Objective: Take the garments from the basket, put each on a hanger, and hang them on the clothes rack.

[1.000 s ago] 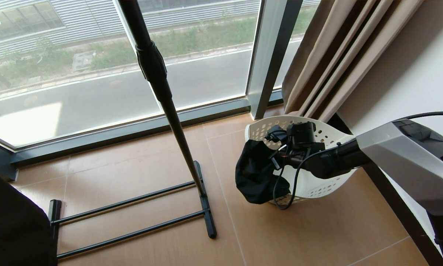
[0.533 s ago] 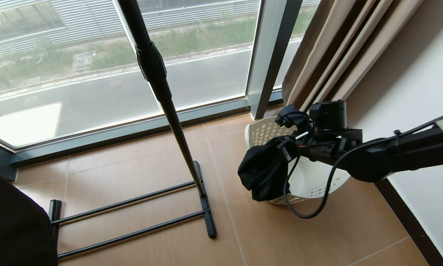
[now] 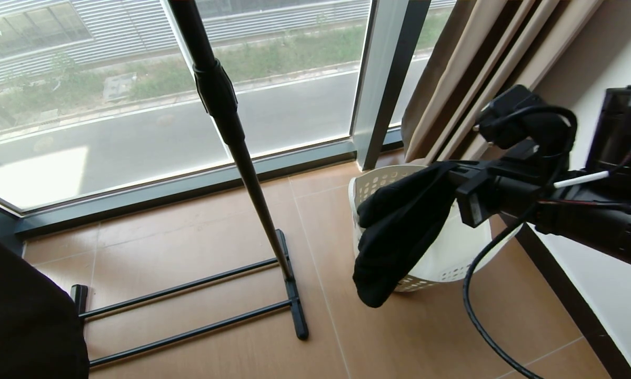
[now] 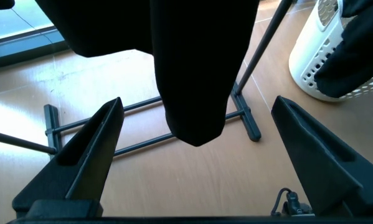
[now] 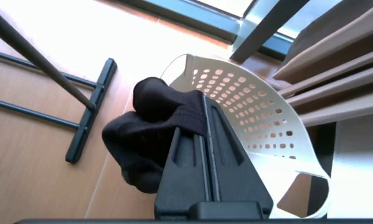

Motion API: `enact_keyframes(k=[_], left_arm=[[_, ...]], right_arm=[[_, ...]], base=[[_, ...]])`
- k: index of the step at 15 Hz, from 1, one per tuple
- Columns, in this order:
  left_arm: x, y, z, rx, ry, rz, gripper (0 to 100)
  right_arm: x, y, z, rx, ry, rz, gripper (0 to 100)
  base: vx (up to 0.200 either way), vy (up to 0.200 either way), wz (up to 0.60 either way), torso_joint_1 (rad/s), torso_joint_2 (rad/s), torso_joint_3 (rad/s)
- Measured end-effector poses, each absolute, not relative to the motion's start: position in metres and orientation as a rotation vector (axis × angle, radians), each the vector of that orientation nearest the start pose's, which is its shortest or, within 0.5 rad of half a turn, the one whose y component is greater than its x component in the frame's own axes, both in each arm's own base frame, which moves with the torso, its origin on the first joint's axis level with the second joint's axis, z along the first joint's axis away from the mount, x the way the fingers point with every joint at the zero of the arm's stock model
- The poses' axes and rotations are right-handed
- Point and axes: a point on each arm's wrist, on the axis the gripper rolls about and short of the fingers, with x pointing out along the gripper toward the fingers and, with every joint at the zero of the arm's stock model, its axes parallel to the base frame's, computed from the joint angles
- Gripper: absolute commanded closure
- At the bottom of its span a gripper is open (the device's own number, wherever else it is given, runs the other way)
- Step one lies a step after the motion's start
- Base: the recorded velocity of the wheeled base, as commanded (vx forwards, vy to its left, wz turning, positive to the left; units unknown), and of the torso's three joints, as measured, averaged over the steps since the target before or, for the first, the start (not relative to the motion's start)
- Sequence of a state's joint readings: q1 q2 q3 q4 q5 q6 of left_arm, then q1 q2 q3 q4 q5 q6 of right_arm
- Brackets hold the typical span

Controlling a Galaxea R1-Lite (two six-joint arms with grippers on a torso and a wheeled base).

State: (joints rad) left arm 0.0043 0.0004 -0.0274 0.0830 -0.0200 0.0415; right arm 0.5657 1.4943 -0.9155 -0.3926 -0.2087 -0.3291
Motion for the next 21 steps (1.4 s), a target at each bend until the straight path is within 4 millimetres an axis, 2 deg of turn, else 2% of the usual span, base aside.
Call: enact_keyframes(k=[2, 4, 6, 12, 18, 21], left_arm=[[-0.025, -0.001, 0.075, 0.039, 0.056, -0.018, 0], [-0.025, -0.001, 0.075, 0.039, 0.055, -0.017, 0], [-0.025, 0.000, 0.075, 0.039, 0.055, -0.019, 0], [-0.025, -0.001, 0.074, 0.040, 0.057, -0.021, 0], [-0.025, -0.001, 0.075, 0.036, 0.055, -0.021, 0], [-0.025, -0.001, 0.075, 0.036, 0.054, -0.021, 0]], right_arm=[[0.201, 0.124, 0.258, -0.374, 0.070, 0.384, 100], [0.178, 0.111, 0.254, -0.340, 0.065, 0.392, 100], [0.169, 0.106, 0.256, -0.314, 0.045, 0.400, 100], [0.168, 0.105, 0.260, -0.299, 0.023, 0.402, 100], [0.169, 0.106, 0.255, -0.302, 0.039, 0.439, 100], [0.169, 0.105, 0.253, -0.304, 0.046, 0.443, 100]], base=[[0.000, 0.000, 0.00, 0.000, 0.00, 0.000], [0.000, 0.000, 0.00, -0.005, 0.00, 0.090], [0.000, 0.000, 0.00, 0.002, 0.00, 0.176], [0.000, 0.000, 0.00, -0.001, 0.00, 0.197], [0.000, 0.000, 0.00, 0.000, 0.00, 0.202], [0.000, 0.000, 0.00, 0.023, -0.29, -0.059]])
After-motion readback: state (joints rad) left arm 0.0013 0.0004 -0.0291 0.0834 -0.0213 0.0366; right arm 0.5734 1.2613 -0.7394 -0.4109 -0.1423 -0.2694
